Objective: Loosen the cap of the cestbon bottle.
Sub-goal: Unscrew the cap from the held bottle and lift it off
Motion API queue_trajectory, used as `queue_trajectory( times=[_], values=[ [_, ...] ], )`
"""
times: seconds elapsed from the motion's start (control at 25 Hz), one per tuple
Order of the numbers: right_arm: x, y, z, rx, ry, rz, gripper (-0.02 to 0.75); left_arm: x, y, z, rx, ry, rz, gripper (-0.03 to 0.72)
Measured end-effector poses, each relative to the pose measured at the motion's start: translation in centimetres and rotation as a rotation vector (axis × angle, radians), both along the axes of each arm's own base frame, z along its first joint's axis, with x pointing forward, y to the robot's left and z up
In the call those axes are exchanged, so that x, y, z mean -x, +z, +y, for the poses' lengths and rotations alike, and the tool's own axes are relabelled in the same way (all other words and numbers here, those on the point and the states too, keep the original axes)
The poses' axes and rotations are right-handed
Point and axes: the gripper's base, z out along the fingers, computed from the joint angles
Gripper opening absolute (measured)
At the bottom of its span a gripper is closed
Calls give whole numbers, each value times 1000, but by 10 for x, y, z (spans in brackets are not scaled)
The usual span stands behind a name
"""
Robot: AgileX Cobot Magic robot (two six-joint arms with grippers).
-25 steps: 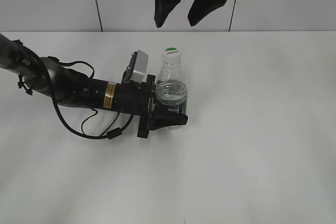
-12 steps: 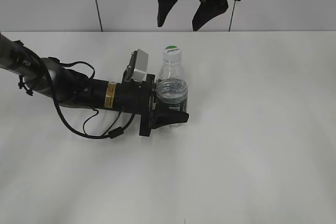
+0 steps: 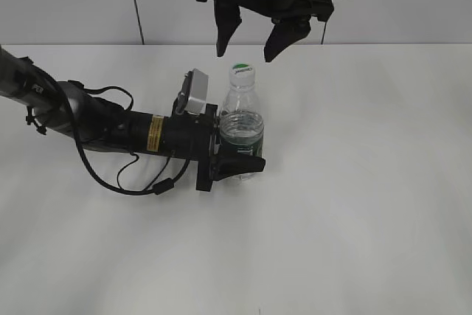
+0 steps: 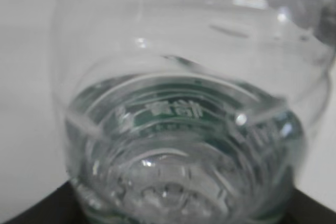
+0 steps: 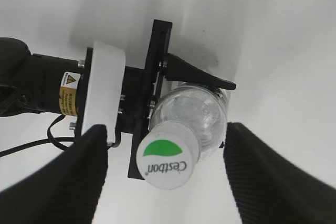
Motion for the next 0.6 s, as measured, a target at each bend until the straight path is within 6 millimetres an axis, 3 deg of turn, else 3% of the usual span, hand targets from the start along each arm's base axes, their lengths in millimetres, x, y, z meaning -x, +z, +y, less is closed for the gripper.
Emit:
queue_trajectory(
  times=[0.6],
  values=[
    [4,-14,0,10,-1,54,524,0,0,0,0,3,0,410]
  ],
)
